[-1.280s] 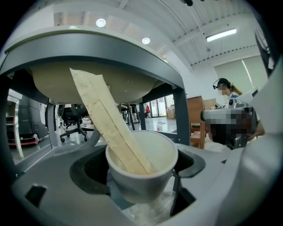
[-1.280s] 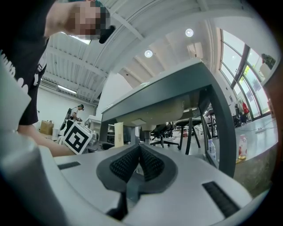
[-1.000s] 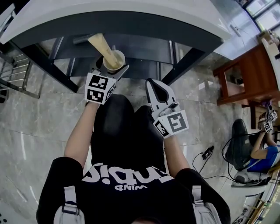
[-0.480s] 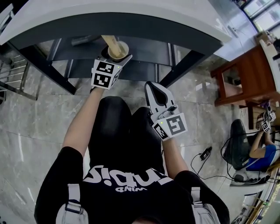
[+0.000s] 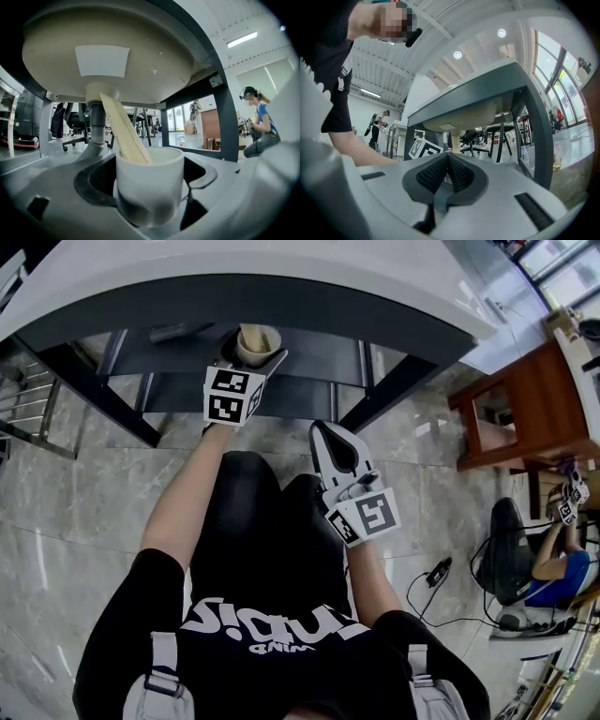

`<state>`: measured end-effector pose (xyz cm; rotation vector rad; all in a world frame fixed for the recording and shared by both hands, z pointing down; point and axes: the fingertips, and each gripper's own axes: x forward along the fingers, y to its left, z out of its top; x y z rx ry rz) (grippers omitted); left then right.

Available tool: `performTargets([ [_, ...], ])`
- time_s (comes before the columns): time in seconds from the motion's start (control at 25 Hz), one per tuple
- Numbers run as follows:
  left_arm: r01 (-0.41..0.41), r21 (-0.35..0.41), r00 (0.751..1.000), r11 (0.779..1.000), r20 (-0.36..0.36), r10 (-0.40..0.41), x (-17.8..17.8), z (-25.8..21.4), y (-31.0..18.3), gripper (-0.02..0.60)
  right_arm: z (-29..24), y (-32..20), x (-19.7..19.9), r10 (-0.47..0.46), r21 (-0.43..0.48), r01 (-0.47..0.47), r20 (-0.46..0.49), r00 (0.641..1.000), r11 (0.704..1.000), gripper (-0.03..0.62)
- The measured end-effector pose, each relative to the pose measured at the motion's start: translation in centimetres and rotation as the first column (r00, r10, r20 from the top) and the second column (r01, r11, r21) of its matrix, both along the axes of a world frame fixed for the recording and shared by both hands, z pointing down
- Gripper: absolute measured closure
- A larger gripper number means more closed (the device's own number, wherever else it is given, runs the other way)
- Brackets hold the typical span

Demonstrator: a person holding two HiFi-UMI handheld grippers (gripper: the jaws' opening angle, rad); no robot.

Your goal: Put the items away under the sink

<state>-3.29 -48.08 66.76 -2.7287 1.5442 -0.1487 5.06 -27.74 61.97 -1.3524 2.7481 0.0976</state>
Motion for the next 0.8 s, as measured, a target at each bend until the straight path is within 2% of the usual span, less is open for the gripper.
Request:
performTargets([
  [0.4, 0.011, 0.014, 0.999, 1.000, -0.045, -0.010, 0.0, 0.0, -1.4, 0.140, 0.3, -0.2, -0.1, 0.003, -0.005, -0.003, -0.009, 1.000, 1.000, 0.576],
  [0.68, 0.040, 0.075, 0.998, 0.996, -0.052, -0.036, -0.1, -0.3, -1.3, 0.138, 0.4, 0.1, 0.2, 0.005, -0.011, -0.005, -0.005, 1.000, 1.000, 0.576],
  [0.8, 0.038, 0.071, 0.997, 0.997, -0.065, -0.033, 0.0, -0.4, -1.0, 0.137, 0.5, 0.0, 0.2, 0.003, -0.010, -0.003, -0.001, 1.000, 1.000, 0.576],
])
